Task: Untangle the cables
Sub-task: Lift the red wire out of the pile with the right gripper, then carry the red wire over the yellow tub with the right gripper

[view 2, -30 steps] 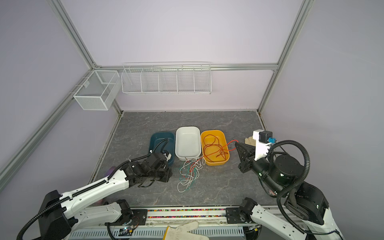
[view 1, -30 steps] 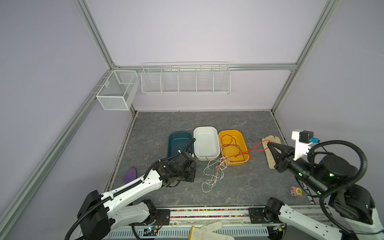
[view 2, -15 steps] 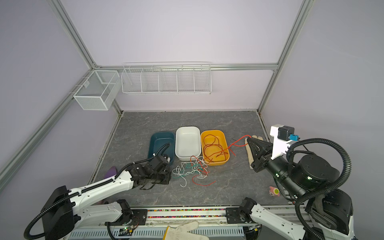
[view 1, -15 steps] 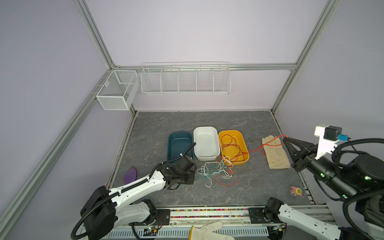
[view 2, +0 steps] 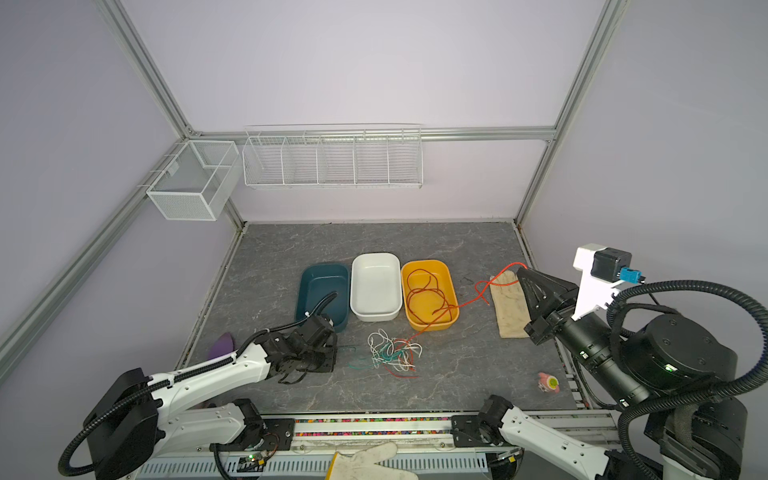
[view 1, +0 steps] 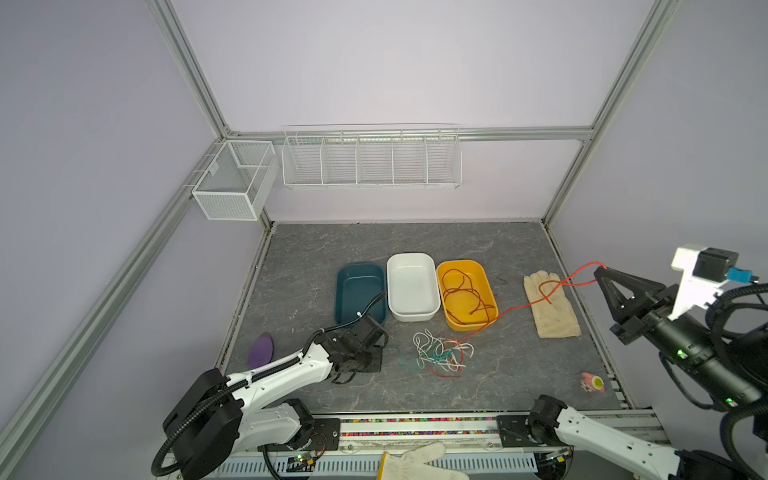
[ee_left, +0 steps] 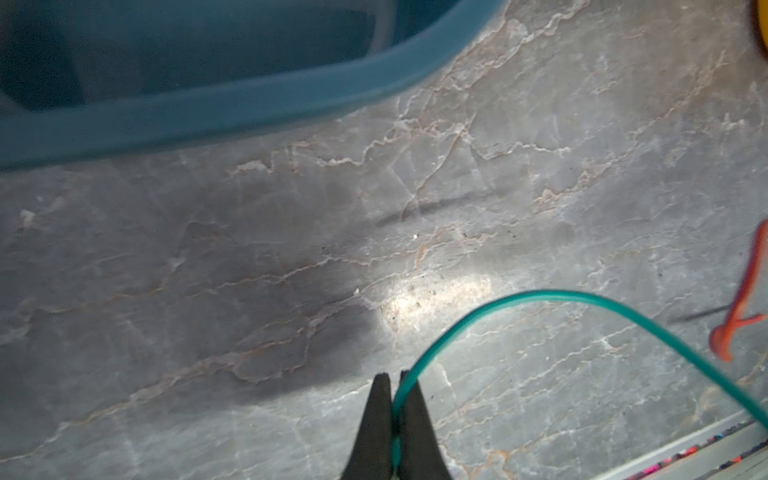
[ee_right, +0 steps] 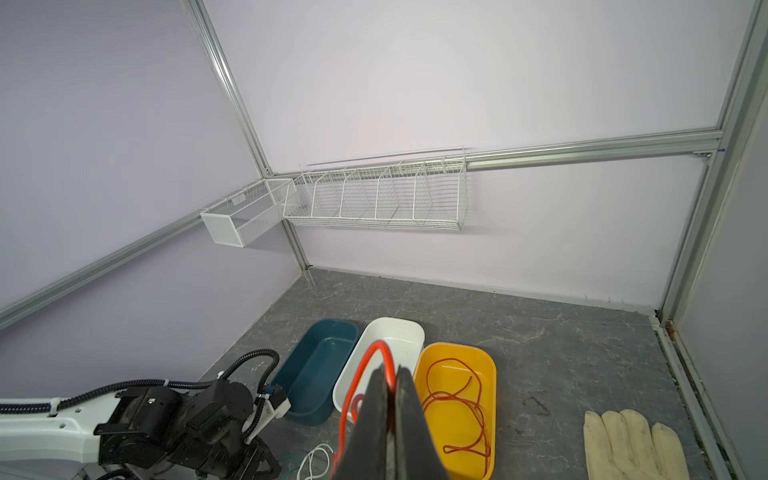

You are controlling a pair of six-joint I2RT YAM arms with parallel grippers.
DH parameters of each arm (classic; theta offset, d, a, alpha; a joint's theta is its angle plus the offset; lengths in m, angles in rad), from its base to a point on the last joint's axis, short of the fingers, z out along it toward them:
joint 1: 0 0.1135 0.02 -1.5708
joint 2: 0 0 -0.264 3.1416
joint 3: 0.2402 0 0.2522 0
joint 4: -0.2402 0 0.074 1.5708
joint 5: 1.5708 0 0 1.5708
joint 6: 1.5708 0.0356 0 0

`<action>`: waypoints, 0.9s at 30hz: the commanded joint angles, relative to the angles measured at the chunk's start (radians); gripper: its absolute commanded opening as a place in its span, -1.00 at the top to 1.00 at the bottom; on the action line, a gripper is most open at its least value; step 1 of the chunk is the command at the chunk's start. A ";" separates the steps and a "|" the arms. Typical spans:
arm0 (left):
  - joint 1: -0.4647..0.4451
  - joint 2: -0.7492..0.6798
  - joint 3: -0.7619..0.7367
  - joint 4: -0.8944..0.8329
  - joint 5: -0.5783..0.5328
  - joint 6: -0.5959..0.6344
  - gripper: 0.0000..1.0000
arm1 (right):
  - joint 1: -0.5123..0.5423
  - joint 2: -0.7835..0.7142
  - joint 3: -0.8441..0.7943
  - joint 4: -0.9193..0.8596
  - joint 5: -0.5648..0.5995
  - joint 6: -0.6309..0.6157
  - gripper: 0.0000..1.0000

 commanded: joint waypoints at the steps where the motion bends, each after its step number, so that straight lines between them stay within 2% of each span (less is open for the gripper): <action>1: 0.024 0.003 -0.012 -0.002 -0.027 -0.021 1.00 | -0.003 -0.002 0.039 -0.007 0.022 -0.027 0.88; 9: 0.050 -0.002 -0.011 -0.005 -0.048 -0.025 1.00 | -0.001 0.020 0.056 -0.016 -0.009 -0.035 0.88; 16: 0.052 -0.059 0.028 -0.040 -0.088 -0.026 1.00 | -0.001 0.036 -0.051 0.005 -0.060 -0.036 0.88; 22: 0.053 -0.140 0.082 -0.095 -0.111 -0.006 0.97 | 0.000 0.030 -0.137 0.066 -0.044 -0.041 0.88; 26: 0.053 -0.192 0.125 -0.145 -0.108 0.002 0.20 | 0.000 0.036 -0.208 0.099 -0.050 -0.032 0.88; 27: 0.053 -0.203 0.134 -0.155 -0.107 0.002 0.06 | 0.000 0.039 -0.222 0.107 -0.057 -0.029 0.88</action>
